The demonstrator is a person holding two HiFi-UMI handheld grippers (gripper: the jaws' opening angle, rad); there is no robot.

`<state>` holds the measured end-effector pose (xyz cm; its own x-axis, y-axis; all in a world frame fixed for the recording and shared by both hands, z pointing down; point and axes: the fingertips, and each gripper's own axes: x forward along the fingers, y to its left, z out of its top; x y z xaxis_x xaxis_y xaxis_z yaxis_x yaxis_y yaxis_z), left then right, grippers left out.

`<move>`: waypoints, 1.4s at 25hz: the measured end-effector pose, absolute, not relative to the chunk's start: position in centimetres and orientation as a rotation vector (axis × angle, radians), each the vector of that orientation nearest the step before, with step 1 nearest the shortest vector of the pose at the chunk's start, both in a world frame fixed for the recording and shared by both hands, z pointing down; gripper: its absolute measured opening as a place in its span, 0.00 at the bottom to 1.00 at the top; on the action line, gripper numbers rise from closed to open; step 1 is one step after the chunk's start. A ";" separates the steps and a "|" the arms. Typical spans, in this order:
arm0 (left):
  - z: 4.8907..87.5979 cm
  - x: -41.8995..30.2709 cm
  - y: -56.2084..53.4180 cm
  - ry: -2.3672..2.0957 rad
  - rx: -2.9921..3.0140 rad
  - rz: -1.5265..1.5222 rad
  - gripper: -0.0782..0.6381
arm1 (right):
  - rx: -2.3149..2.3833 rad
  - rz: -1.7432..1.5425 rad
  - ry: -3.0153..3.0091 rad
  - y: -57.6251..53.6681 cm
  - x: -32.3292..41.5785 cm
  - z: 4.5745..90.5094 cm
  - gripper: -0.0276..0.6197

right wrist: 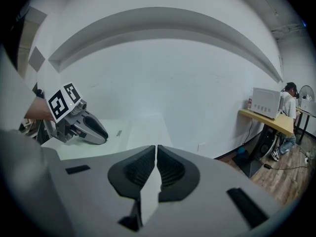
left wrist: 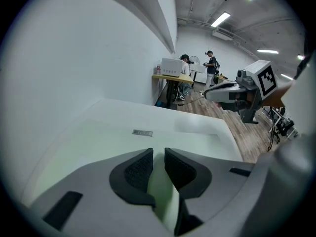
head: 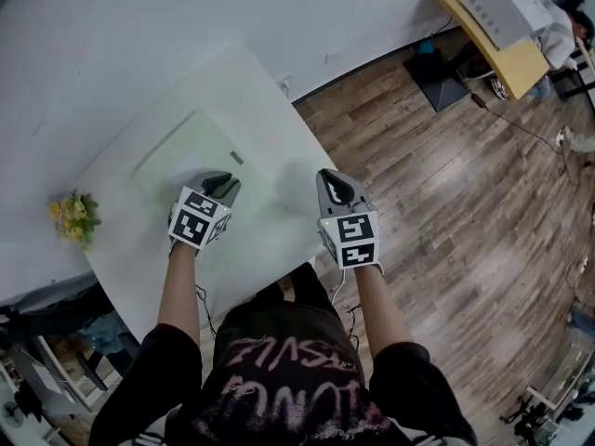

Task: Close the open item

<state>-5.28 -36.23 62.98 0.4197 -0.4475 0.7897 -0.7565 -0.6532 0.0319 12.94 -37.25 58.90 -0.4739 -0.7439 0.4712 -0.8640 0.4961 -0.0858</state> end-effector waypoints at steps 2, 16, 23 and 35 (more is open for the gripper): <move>63.1 -5.3 -36.2 -1.035 2.301 1.105 0.23 | 1.329 0.439 -2.375 -37.2 12.6 59.0 0.09; 59.5 -7.8 -34.6 -1.242 2.356 0.947 0.32 | 1.255 0.356 -2.452 -36.5 8.3 55.8 0.09; 56.0 -13.3 -31.5 -1.459 2.292 0.798 0.25 | 1.142 0.309 -2.530 -35.3 2.8 54.0 0.09; 52.0 -25.3 -23.9 -1.802 2.089 0.627 0.19 | 0.896 0.229 -2.667 -32.3 -9.8 51.1 0.09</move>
<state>-25.27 -23.85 51.98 0.1126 -0.8497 0.5151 -0.9859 -0.1601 -0.0485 -9.80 -32.28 51.10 -0.7532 -0.5593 0.3463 -0.6101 0.7907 -0.0499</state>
